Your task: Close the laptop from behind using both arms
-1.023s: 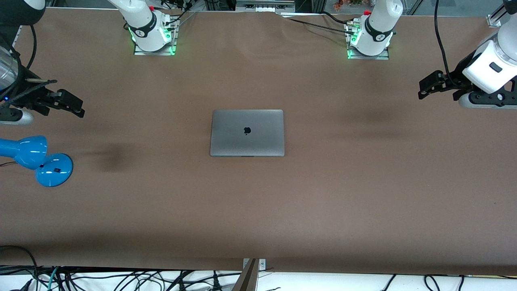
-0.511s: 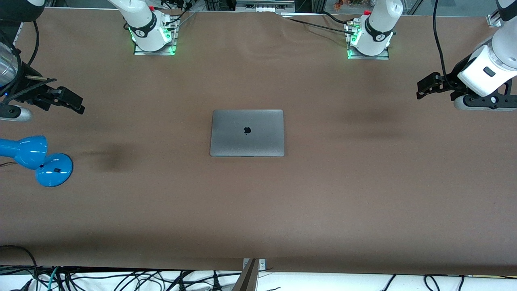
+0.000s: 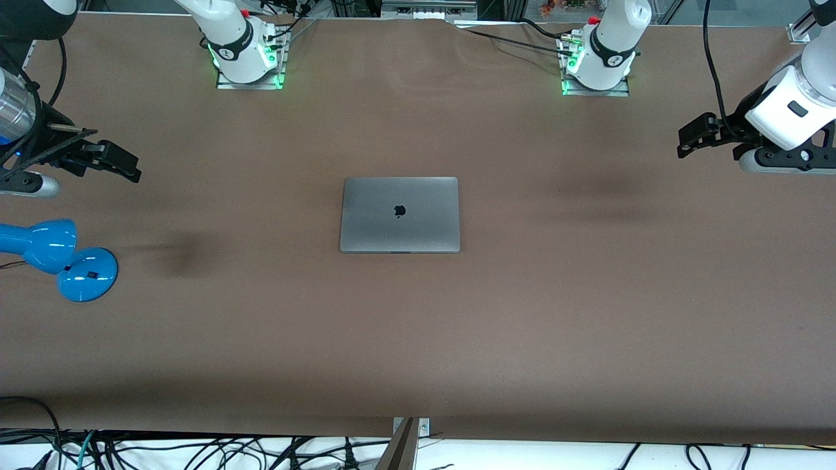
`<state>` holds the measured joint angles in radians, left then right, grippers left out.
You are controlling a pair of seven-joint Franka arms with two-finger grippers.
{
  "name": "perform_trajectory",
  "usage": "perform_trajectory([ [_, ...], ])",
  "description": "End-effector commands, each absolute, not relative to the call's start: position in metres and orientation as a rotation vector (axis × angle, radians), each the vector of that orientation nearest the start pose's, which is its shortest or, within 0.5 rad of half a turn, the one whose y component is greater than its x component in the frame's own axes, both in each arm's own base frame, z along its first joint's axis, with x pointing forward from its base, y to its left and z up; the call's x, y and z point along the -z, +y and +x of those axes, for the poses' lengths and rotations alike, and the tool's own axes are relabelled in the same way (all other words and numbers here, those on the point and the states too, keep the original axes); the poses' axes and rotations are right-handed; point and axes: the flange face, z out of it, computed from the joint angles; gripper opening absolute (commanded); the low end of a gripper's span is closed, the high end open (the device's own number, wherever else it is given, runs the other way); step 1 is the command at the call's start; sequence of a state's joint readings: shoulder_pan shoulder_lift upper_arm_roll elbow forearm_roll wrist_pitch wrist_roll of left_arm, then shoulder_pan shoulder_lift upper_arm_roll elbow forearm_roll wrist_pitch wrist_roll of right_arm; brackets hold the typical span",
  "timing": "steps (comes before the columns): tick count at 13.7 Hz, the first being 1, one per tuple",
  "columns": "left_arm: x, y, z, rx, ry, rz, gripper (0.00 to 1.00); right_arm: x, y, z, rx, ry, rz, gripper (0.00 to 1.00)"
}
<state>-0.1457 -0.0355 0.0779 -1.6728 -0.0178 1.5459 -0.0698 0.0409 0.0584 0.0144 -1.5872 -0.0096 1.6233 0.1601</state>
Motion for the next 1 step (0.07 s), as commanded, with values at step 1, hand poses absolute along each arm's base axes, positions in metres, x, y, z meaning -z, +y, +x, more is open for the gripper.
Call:
perform_trajectory([
  [1, -0.5957, -0.0348, 0.5314, -0.134, 0.013, -3.130, 1.00, -0.5929, 0.0299, 0.5666, -0.033, 0.173, -3.158, 1.00],
])
